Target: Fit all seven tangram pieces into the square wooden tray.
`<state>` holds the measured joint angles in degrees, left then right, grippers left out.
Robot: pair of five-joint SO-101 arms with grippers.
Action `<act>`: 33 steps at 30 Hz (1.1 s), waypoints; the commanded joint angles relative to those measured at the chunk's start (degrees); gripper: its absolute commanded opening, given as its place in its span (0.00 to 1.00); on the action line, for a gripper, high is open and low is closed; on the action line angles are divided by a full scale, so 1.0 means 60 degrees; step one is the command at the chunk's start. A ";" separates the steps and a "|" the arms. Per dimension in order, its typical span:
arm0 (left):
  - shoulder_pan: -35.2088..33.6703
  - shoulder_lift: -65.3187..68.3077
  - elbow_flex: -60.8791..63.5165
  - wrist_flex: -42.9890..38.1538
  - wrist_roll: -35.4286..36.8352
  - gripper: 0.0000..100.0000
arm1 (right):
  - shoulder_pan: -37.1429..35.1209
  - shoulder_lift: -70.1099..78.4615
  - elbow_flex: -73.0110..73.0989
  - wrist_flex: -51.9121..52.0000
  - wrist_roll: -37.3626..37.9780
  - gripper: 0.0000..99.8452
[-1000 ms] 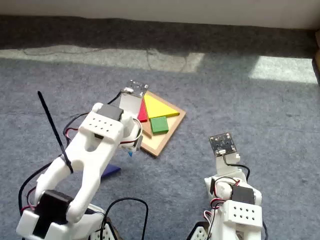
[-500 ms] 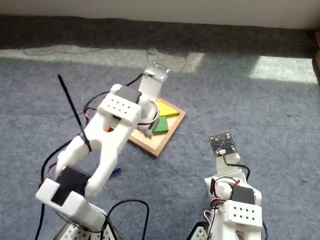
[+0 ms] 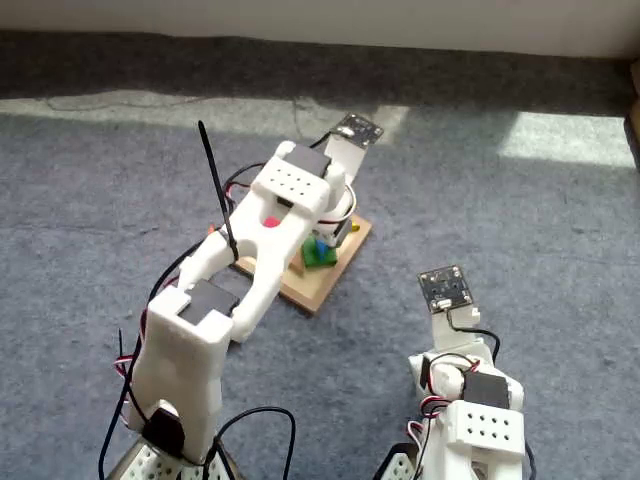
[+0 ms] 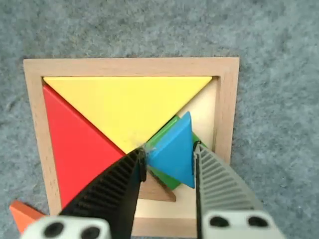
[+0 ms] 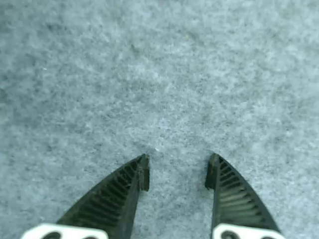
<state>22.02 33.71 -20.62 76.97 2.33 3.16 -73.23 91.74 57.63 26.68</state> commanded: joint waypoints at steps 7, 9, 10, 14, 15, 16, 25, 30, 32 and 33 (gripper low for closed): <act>0.0696 0.1648 -0.3509 0.1685 -0.0044 0.13 | 0.0271 -0.0022 0.0051 -0.0125 -0.0015 0.18; 0.0652 0.1927 -0.3949 0.1919 -0.0015 0.18 | 0.0271 -0.0022 0.0051 -0.0125 -0.0015 0.18; 0.0608 0.2059 -0.4110 0.2007 0.0000 0.21 | 0.0271 -0.0022 0.0051 -0.0125 -0.0015 0.18; 0.0432 0.2396 -0.4535 0.2154 0.0015 0.24 | 0.0271 -0.0022 0.0051 -0.0125 -0.0015 0.18; 0.0388 0.2425 -0.4608 0.2168 0.0015 0.24 | 0.0271 -0.0022 0.0051 -0.0125 -0.0015 0.18; 0.0359 0.2425 -0.4681 0.2271 0.0015 0.25 | 0.0271 -0.0022 0.0051 -0.0125 -0.0015 0.18; 0.0300 0.2410 -0.6308 0.3883 0.0015 0.24 | 0.0271 -0.0022 0.0051 -0.0125 -0.0015 0.18; -0.0154 0.2484 -0.6278 0.3912 0.0015 0.24 | 0.0271 -0.0022 0.0051 -0.0125 -0.0015 0.18; -0.0344 0.2498 -0.6103 0.3912 0.0015 0.24 | 0.0271 -0.0022 0.0051 -0.0125 -0.0015 0.18; -0.0403 0.2498 -0.5927 0.3912 0.0015 0.24 | 0.0271 -0.0022 0.0051 -0.0125 -0.0015 0.18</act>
<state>21.05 48.92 -55.96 99.82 2.33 3.16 -73.23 91.74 57.63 26.68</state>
